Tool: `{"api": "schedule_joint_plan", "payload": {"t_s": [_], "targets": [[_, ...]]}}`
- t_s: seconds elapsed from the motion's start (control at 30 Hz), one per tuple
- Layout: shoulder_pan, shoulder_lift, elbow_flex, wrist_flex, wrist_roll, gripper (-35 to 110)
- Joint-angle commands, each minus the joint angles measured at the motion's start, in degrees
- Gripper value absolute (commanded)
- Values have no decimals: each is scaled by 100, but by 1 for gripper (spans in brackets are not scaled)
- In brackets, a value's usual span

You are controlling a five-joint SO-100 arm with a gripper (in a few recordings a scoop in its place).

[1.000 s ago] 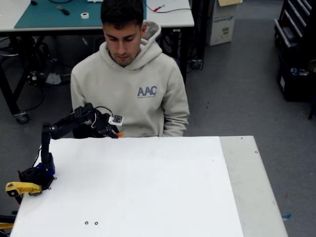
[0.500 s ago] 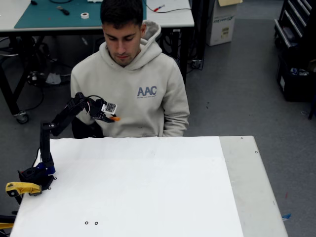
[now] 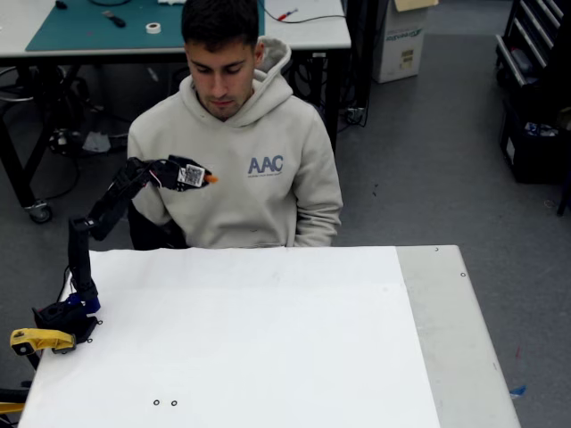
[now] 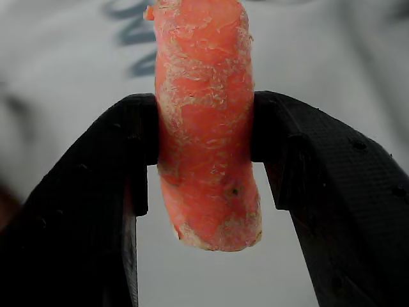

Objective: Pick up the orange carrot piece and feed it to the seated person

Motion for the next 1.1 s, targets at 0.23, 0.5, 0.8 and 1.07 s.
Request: {"api": "schedule_joint_plan", "payload": {"t_s": [0.23,0.5,0.8,1.07], "targets": [[-35,729,-431,-1266,1011,-2],[-334,1354,-431,-1389,1336,-2],[-448,1494,-422,-1327,1336,-2],[-448,1406,-422,-1336,1336,-2]]}}
